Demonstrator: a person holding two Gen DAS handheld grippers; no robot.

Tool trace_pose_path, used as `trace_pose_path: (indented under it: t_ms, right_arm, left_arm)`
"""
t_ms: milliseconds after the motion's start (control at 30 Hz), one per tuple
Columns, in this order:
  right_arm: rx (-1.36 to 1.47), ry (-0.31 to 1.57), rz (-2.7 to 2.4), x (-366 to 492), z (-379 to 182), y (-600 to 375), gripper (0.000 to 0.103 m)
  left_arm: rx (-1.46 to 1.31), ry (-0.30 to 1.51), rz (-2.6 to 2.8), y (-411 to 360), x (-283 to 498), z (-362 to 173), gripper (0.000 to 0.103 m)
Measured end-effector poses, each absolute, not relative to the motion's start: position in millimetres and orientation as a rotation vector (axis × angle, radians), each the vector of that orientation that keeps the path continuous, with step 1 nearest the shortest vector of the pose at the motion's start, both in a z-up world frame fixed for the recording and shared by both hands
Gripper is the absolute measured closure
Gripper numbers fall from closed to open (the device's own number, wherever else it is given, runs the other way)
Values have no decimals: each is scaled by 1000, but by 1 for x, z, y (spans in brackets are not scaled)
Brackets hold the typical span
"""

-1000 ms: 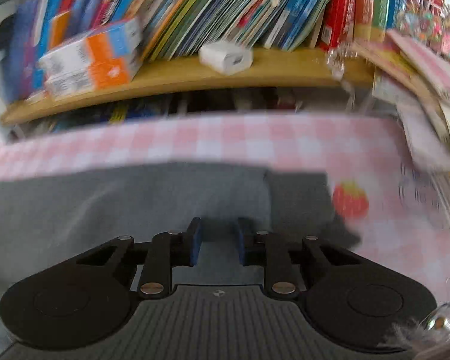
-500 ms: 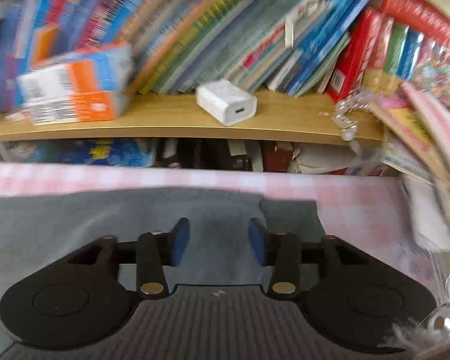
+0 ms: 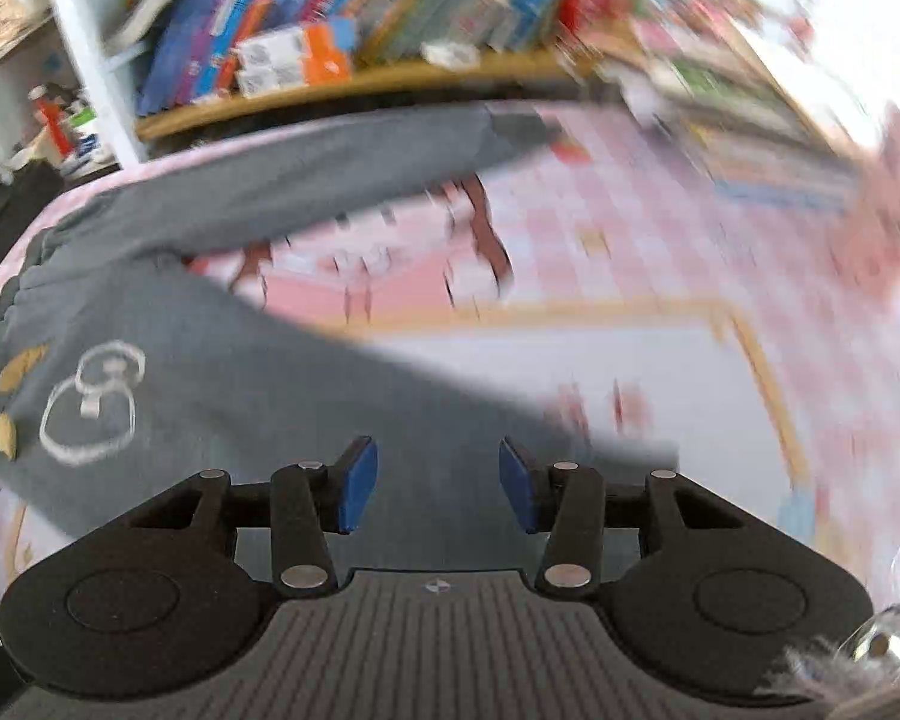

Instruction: Fold clothes

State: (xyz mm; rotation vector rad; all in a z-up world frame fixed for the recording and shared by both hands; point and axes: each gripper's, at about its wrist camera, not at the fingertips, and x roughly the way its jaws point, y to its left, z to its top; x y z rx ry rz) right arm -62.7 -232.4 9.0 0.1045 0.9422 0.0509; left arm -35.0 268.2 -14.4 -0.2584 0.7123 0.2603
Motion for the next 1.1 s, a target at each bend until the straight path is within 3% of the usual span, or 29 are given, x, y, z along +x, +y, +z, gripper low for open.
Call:
trace_pose_path:
  t_ms: [67,200,300,533,767,1100]
  right_arm:
    - [136,973,1,-70,-3,-235,64]
    - [154,998,-46,-75,-20,-247,83]
    - [145,976,-82,-65,-21,-258,87]
    - [103,967,-109,-37,-23,-267,86]
    - [67,959,-29,-14,-26,-256,72]
    - [37,941,-25,3,-29,-250,72]
  left_arm:
    - [-243,734,270,272,-31,-18,46]
    - [-226,789,268,272,-22,-30,52]
    - [-241,820,245,268,-20,-36,65]
    - [-313,830,218,271,-34,-37,80]
    - [-375,820,291,285,-59,-35,80]
    - [-382,822,284,288,-63,-36,73]
